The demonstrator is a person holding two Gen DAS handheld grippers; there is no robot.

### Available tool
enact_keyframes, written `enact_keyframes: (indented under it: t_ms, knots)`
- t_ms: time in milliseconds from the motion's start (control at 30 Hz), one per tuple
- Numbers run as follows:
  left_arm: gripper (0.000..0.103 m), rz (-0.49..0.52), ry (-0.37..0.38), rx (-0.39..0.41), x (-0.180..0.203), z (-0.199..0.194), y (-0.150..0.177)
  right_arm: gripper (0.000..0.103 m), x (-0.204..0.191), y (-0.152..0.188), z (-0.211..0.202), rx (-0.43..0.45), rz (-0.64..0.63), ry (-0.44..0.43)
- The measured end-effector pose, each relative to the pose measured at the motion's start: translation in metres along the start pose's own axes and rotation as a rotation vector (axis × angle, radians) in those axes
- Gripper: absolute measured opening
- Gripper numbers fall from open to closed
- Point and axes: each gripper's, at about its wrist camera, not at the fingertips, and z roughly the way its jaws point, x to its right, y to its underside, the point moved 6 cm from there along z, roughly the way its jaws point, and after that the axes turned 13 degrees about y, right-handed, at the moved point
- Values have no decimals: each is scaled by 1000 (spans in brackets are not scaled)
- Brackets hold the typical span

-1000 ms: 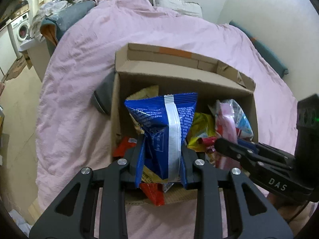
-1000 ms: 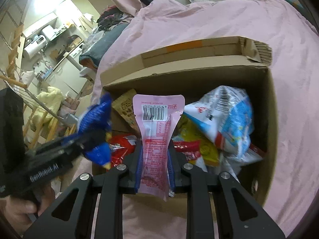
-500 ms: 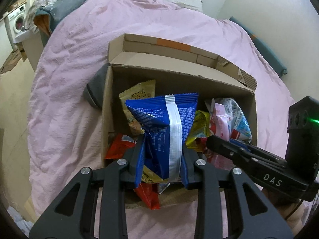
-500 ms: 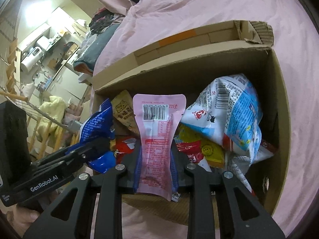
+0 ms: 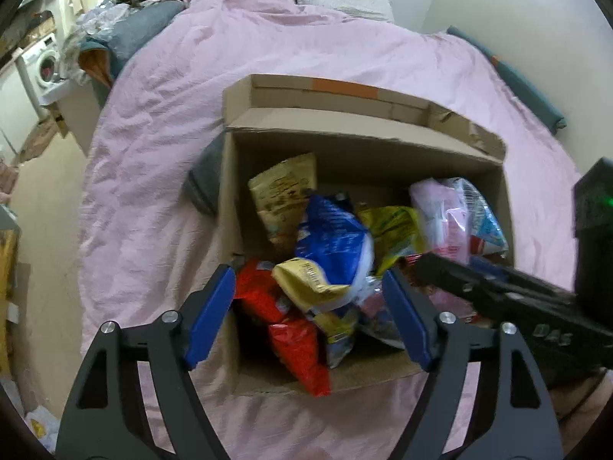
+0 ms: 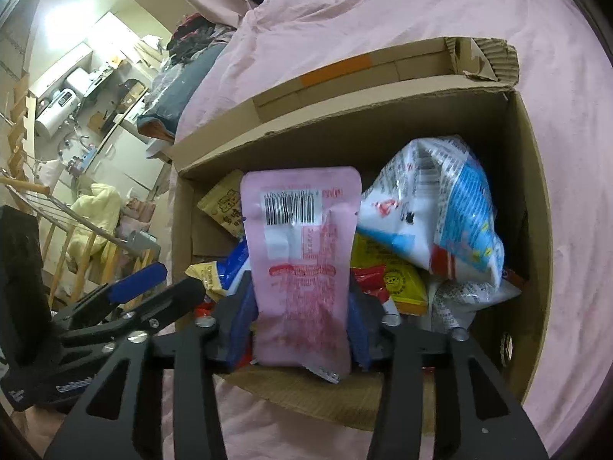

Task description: Organize snacks

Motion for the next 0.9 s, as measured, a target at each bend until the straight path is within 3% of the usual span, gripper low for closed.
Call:
enact_keyframes:
  t_ms: [100, 200, 267, 400, 667, 900]
  knots:
    - [76, 4, -18, 26, -2, -7, -1, 77, -2, -2, -9, 27, 11, -32]
    - [76, 20, -37, 67, 0, -16, -3, 85, -3, -4, -17, 57, 14, -39]
    - [77, 18, -41, 91, 1, -22, -4, 87, -2, -3, -24, 79, 15, -21]
    - [102, -17, -58, 126, -6, -33, -2, 88, -1, 0, -38, 113, 24, -8]
    - [103, -24, -77, 181, -13, -73, 15, 103, -7, 11, -80, 203, -4, 46]
    - [103, -13, -63, 201, -3, -106, 41, 103, -9, 36, -99, 218, -19, 134]
